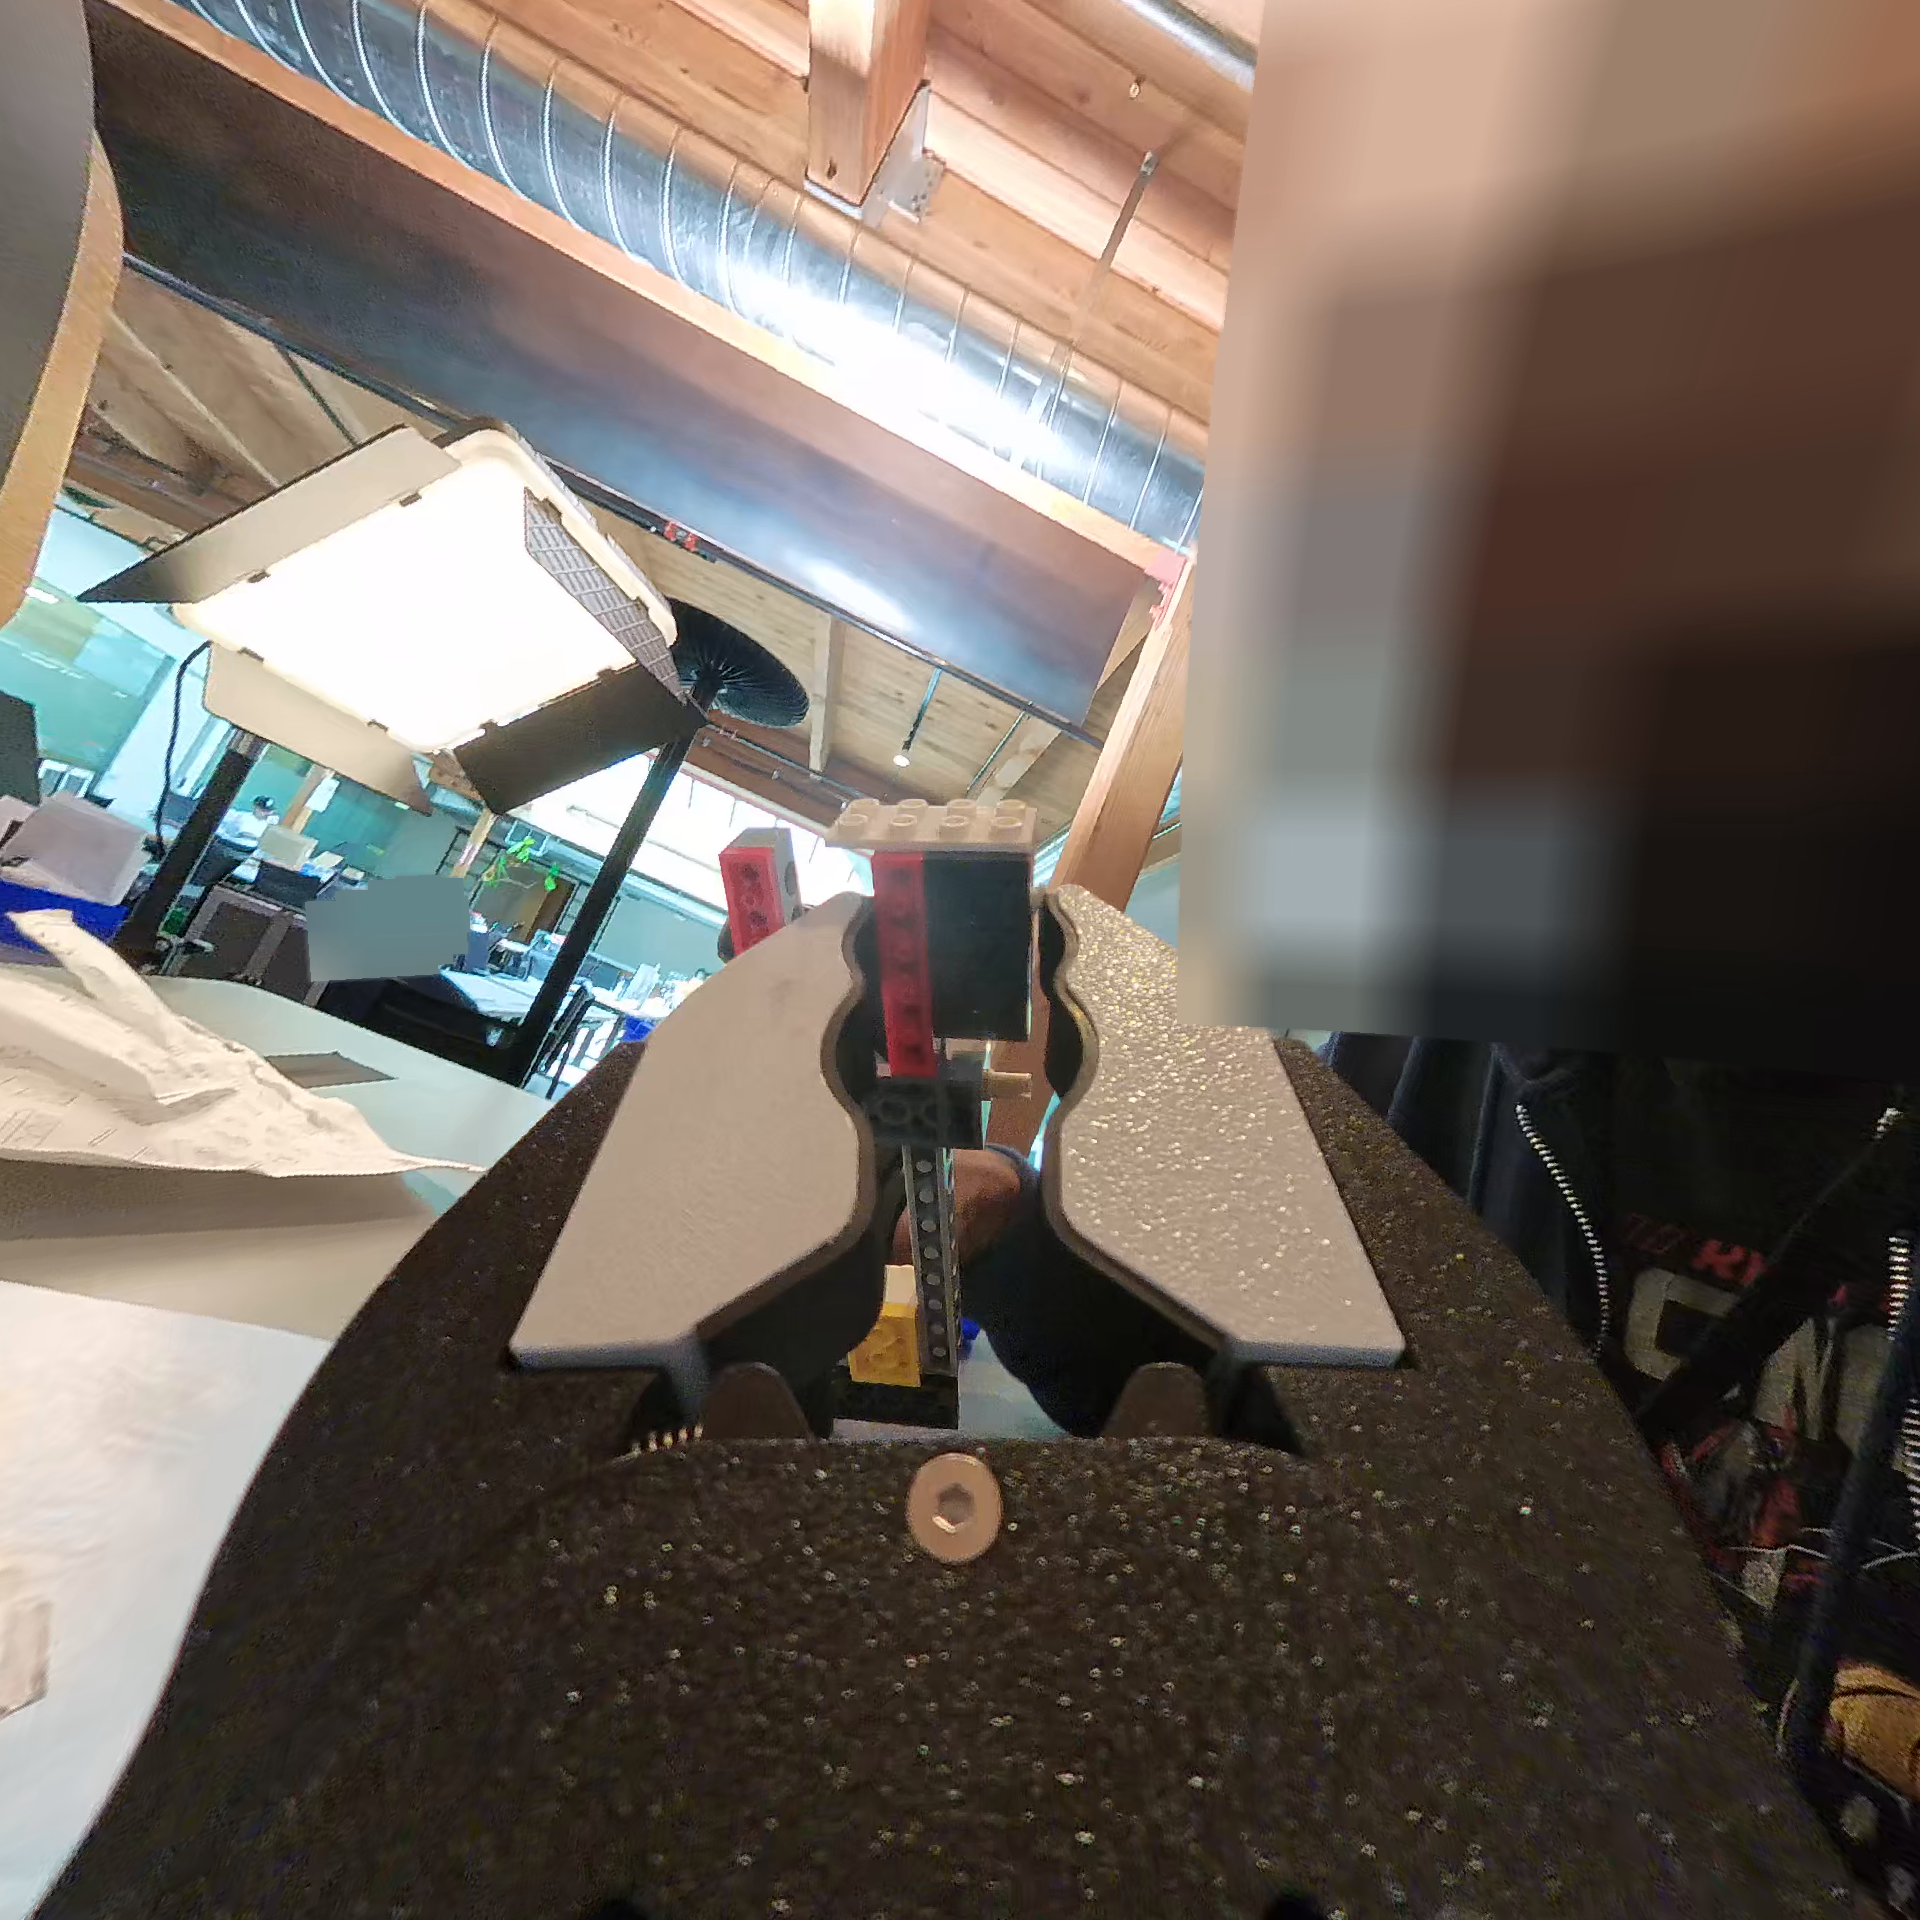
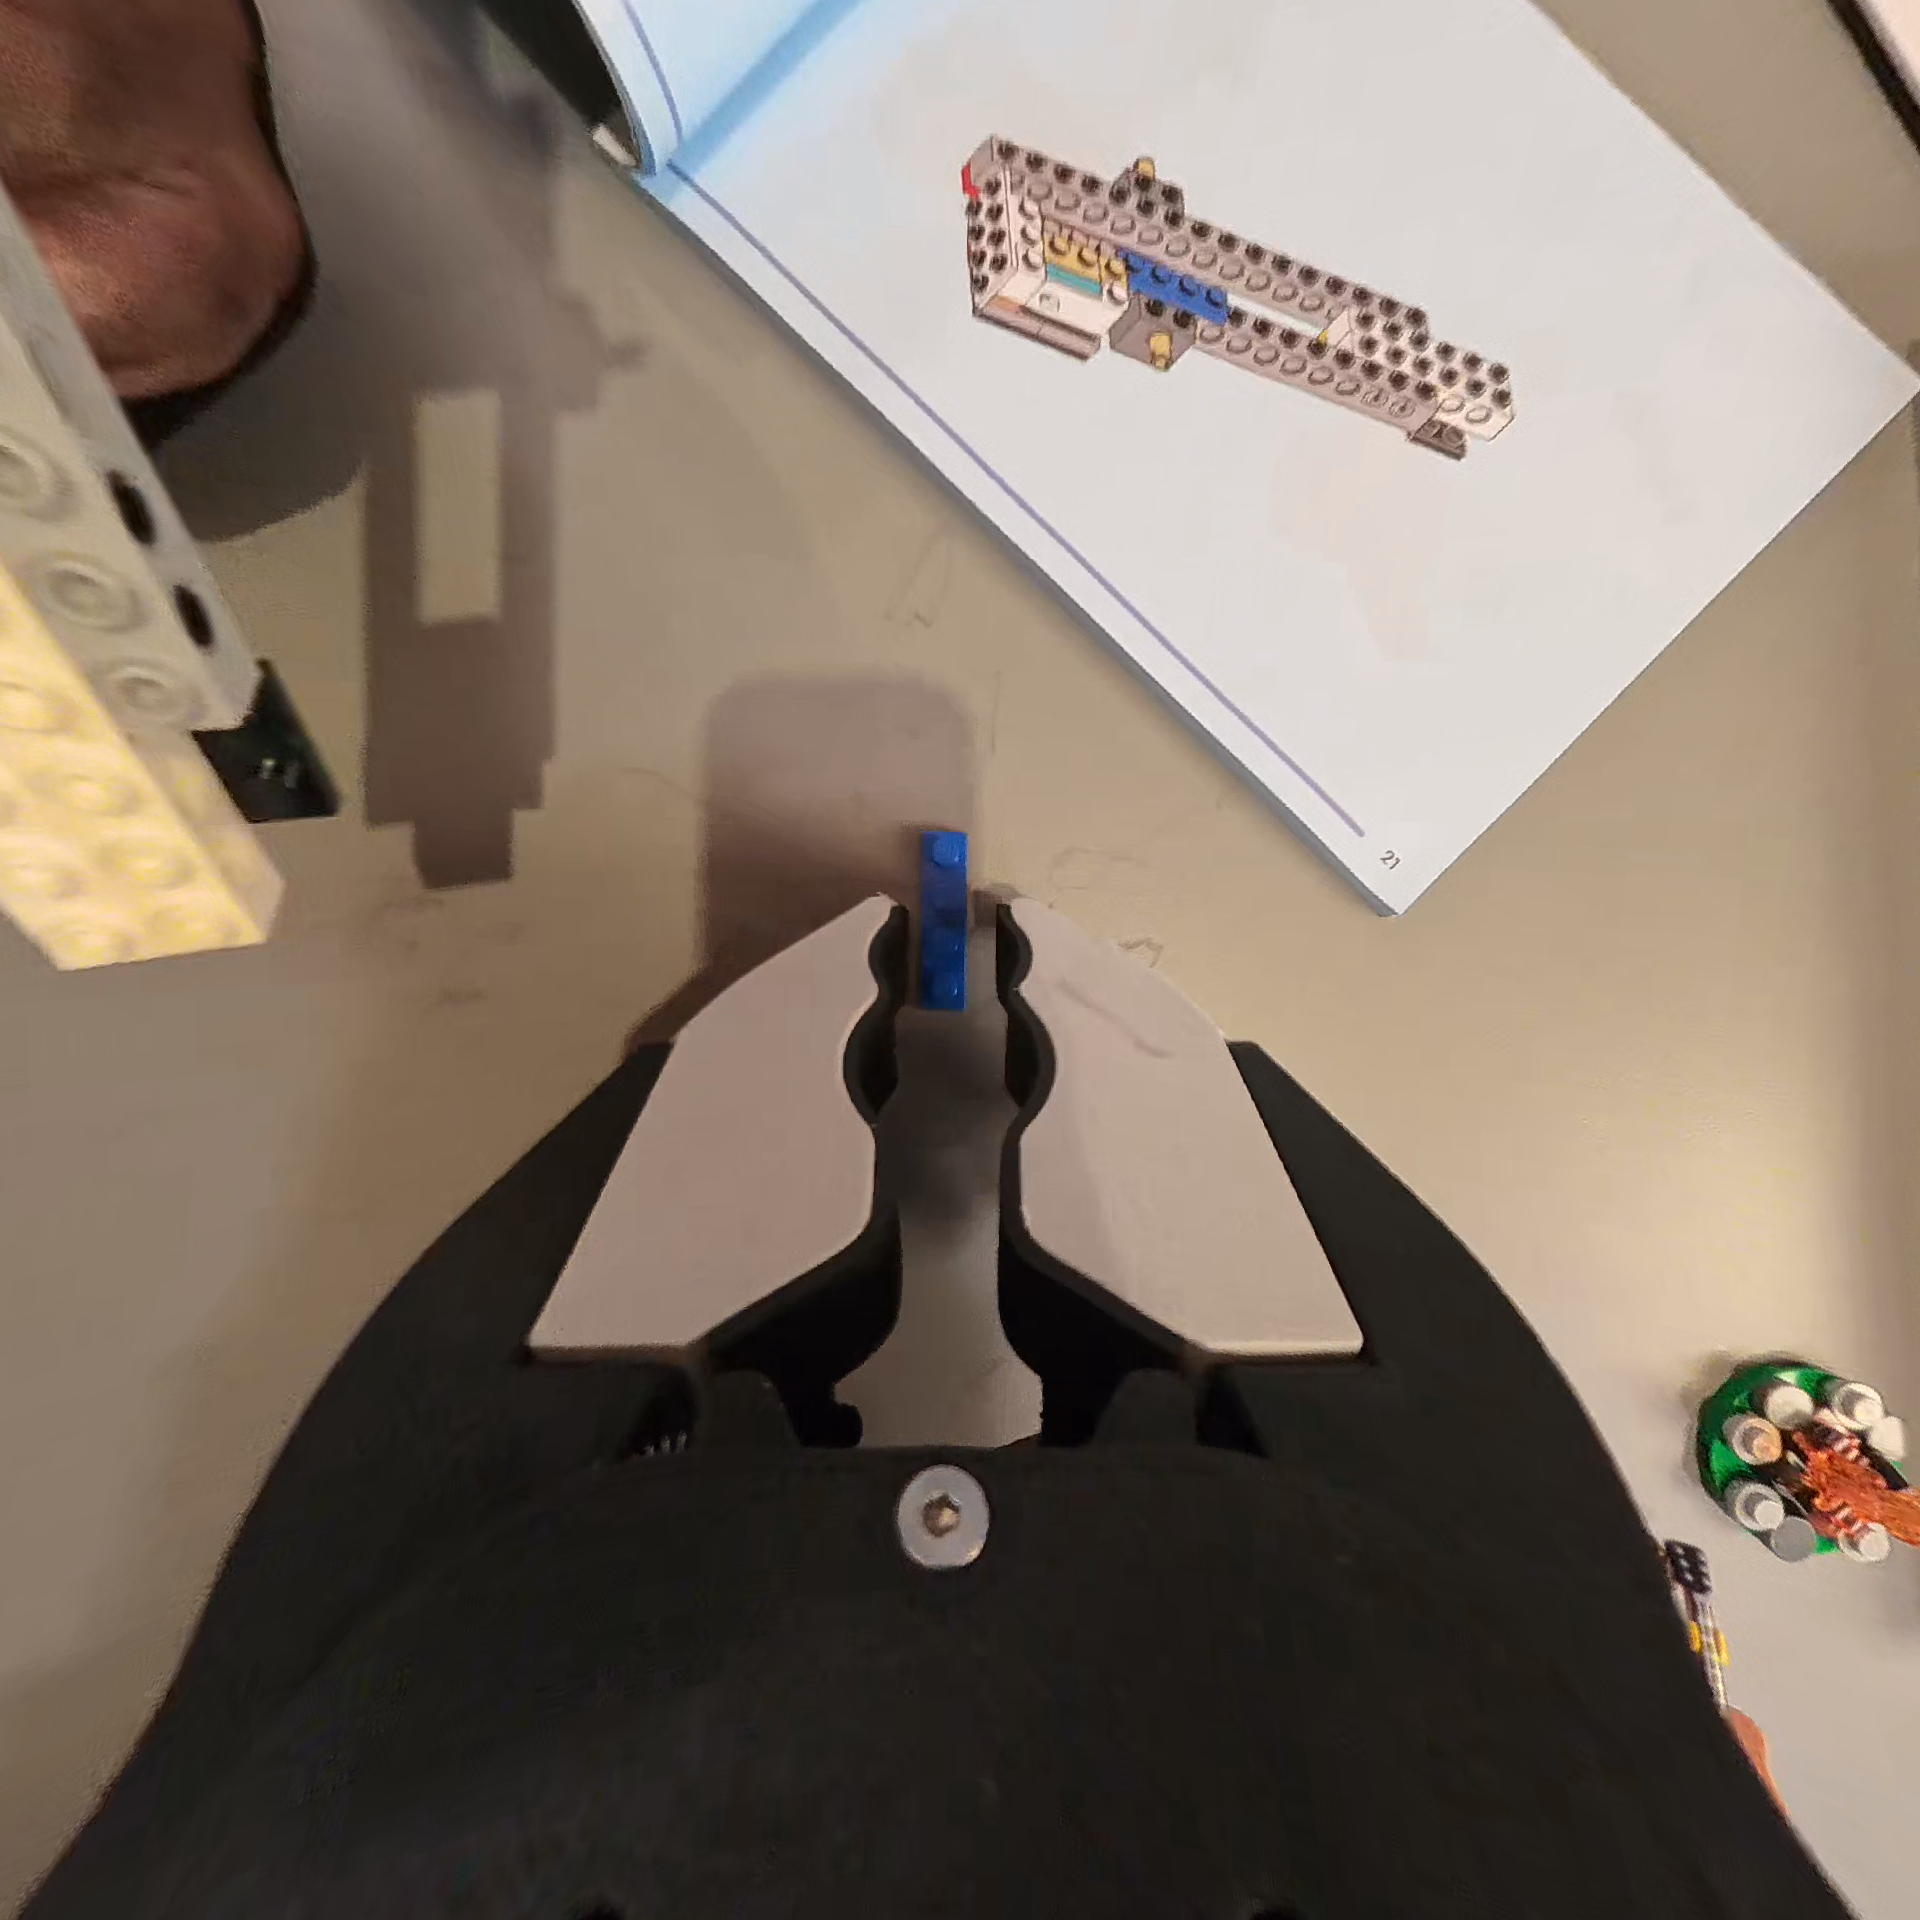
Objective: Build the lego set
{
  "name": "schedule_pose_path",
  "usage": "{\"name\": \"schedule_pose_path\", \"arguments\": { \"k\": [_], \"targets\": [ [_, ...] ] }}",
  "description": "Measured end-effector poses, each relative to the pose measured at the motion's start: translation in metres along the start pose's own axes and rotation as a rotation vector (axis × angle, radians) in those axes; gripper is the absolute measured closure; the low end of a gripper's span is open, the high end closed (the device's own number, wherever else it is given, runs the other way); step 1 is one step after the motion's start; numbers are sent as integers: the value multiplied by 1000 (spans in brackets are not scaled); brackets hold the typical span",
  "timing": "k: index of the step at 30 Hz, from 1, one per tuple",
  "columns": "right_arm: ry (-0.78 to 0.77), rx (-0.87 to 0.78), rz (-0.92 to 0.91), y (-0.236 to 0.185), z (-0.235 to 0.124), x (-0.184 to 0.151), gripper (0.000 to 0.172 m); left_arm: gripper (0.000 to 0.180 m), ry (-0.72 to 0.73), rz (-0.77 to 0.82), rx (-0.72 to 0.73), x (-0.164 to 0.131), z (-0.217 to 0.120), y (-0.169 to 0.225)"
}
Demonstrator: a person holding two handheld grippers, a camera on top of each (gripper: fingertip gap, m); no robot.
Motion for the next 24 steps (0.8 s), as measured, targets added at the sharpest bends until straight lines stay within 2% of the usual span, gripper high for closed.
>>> {"name": "schedule_pose_path", "arguments": {
  "k": [8,11,14,19,21,24],
  "targets": [
    [-9,5,-5,-2,1,2,164,151,161,-48,-101,10,-6,3],
    [51,38,42,0,-9,9,165,151,244,-72,-164,16,-8,5],
    [167,81,97,2,-40,26,164,152,343,-64,-206,20,-11,6],
    [399,126,142,-5,-126,82,164,152,544,26,-204,18,-13,10],
    [422,147,88,-22,-150,107,164,152,611,54,-205,15,-11,10],
    [364,148,-30,-49,-159,139,164,151,623,62,-217,12,-3,7]
  ]
}}
Point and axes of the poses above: each gripper's, where its closed fingertips meet, z out along the fingers, x out of its top, y = z × x across the jaws, the point moved 5 cm from there along -z, back along the fingers, and after that the axes turned 6 degrees about -x, right-handed, at the moved point
